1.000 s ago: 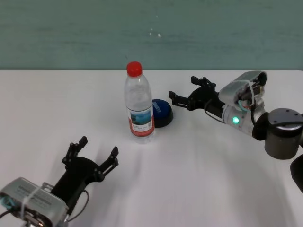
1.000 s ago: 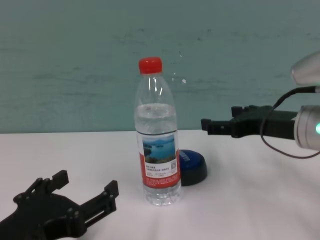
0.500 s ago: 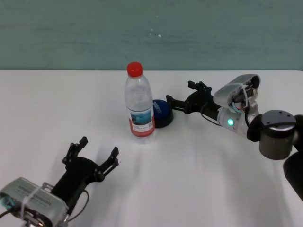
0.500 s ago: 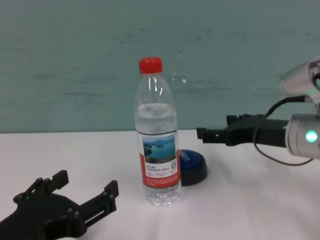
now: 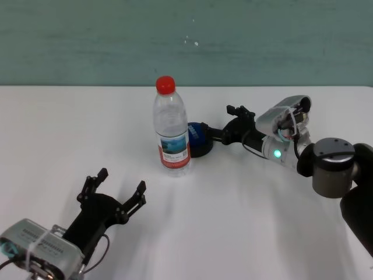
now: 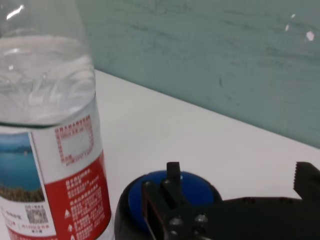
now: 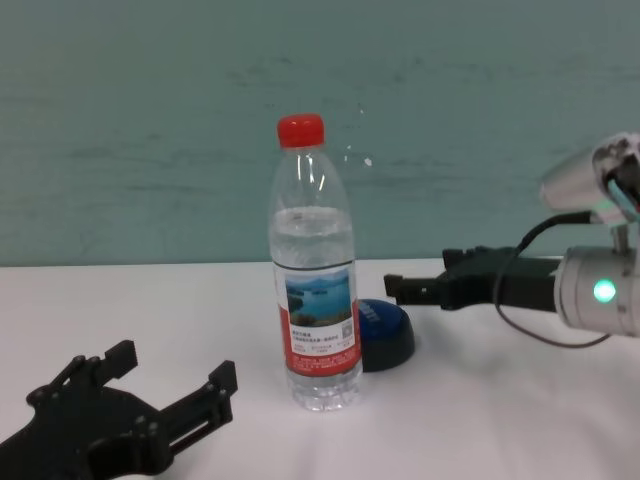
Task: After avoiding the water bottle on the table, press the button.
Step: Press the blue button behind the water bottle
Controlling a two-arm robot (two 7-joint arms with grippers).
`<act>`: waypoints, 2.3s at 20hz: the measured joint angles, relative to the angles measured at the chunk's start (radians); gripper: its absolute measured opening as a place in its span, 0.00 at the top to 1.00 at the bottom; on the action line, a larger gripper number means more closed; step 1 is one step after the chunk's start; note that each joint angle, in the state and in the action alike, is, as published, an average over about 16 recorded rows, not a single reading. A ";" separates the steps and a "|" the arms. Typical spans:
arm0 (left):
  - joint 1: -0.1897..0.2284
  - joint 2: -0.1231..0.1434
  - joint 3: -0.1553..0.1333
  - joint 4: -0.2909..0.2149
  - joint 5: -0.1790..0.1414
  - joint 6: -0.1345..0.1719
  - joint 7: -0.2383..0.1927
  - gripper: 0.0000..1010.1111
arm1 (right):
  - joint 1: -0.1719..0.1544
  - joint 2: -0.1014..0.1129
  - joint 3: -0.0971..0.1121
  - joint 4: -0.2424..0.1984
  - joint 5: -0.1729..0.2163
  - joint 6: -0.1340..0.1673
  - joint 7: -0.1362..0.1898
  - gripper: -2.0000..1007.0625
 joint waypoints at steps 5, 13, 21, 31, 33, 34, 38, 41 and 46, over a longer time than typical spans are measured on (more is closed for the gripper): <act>0.000 0.000 0.000 0.000 0.000 0.000 0.000 0.01 | 0.008 -0.013 -0.005 0.037 -0.008 -0.007 0.007 0.00; 0.000 0.000 0.000 0.000 0.000 0.000 0.000 0.01 | 0.014 -0.028 -0.007 0.077 -0.016 -0.014 0.014 0.00; 0.000 0.000 0.000 0.000 0.000 0.000 0.000 0.01 | 0.020 -0.035 -0.003 0.094 -0.021 -0.018 0.016 0.00; 0.000 0.000 0.000 0.000 0.000 0.000 0.000 0.01 | 0.042 -0.047 0.000 0.119 -0.029 -0.024 0.017 0.00; 0.000 0.000 0.000 0.000 0.000 0.000 0.000 0.01 | 0.050 -0.052 0.000 0.129 -0.030 -0.027 0.019 0.00; 0.000 0.000 0.000 0.000 0.000 0.000 0.000 0.01 | 0.055 -0.054 0.000 0.136 -0.031 -0.029 0.020 0.00; 0.000 0.000 0.000 0.000 0.000 0.000 0.000 0.01 | 0.073 -0.063 -0.001 0.165 -0.035 -0.037 0.024 0.00; 0.000 0.000 0.000 0.000 0.000 0.000 0.000 0.01 | 0.089 -0.071 -0.002 0.191 -0.038 -0.044 0.027 0.00; 0.000 0.000 0.000 0.000 0.000 0.000 0.000 0.01 | 0.115 -0.087 -0.001 0.244 -0.045 -0.060 0.033 0.00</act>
